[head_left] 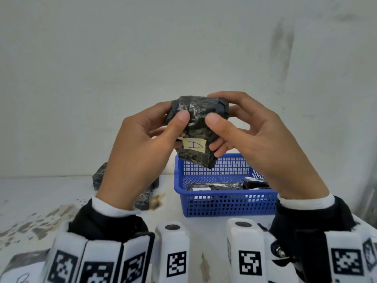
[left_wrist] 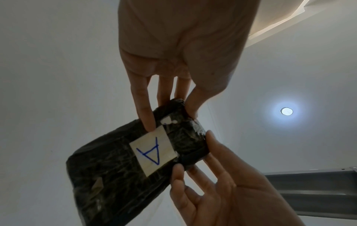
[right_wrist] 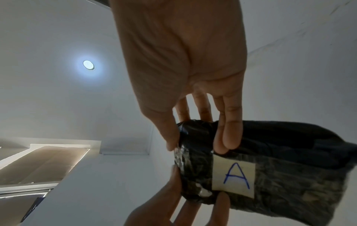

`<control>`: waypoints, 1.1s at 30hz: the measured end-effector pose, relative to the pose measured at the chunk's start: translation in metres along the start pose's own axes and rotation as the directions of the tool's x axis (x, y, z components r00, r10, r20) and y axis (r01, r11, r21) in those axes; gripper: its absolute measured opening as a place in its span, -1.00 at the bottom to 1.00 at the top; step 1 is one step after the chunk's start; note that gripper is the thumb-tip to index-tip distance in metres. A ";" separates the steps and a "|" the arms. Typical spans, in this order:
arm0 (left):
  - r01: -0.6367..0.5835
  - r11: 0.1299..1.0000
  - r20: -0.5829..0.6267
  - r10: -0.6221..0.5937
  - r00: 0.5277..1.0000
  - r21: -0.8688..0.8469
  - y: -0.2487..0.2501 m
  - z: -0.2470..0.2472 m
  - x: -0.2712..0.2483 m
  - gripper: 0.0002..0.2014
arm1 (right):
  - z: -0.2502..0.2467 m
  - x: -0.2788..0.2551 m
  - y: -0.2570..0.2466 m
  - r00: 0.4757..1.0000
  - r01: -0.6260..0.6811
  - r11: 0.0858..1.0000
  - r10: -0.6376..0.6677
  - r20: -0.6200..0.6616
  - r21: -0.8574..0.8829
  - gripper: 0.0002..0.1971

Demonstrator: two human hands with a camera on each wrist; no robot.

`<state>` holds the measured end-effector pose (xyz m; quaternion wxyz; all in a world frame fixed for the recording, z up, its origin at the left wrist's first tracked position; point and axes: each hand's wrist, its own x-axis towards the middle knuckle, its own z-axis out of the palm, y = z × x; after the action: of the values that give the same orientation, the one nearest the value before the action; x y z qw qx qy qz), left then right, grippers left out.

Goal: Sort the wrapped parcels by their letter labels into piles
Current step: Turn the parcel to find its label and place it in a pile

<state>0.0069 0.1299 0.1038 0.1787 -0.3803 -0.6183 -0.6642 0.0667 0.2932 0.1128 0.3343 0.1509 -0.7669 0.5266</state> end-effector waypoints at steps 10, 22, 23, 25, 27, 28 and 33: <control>0.011 1.000 -0.016 -0.011 1.000 0.010 0.000 -0.003 0.001 -0.88 | 0.003 0.000 0.000 0.999 0.026 1.000 -0.026 0.022 -0.016 -0.75; 0.060 0.998 -0.061 -0.060 0.996 0.005 0.006 -0.001 -0.001 -0.78 | 0.008 -0.002 -0.002 0.998 0.059 0.998 -0.059 0.006 -0.033 -0.80; 0.075 0.997 -0.061 -0.075 0.995 0.001 0.007 -0.001 -0.001 -0.73 | 0.009 -0.002 -0.002 0.998 0.057 0.998 -0.058 -0.007 -0.030 -0.75; 0.137 0.991 -0.049 -0.137 0.989 -0.006 0.007 -0.001 -0.002 -0.54 | 0.010 -0.003 -0.003 0.998 0.066 0.997 -0.066 -0.008 -0.037 -0.77; 0.206 0.979 -0.027 -0.206 0.978 -0.002 0.006 -0.003 -0.001 -0.38 | 0.011 -0.004 -0.005 0.999 0.054 0.998 -0.054 0.004 -0.033 -0.80; 0.230 0.973 -0.022 -0.230 0.973 -0.003 0.005 -0.003 0.000 -0.37 | 0.010 -0.004 -0.005 0.999 0.044 0.999 -0.044 0.002 -0.027 -0.78; 0.295 0.955 0.005 -0.295 0.955 -0.015 0.003 -0.006 0.000 -0.62 | 0.007 -0.002 -0.001 0.998 0.063 0.998 -0.063 0.023 -0.011 -0.80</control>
<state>0.0076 0.1239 0.1063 0.0737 -0.2860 -0.6631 -0.6878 0.0664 0.2865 0.1102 0.3430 0.1788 -0.7686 0.5096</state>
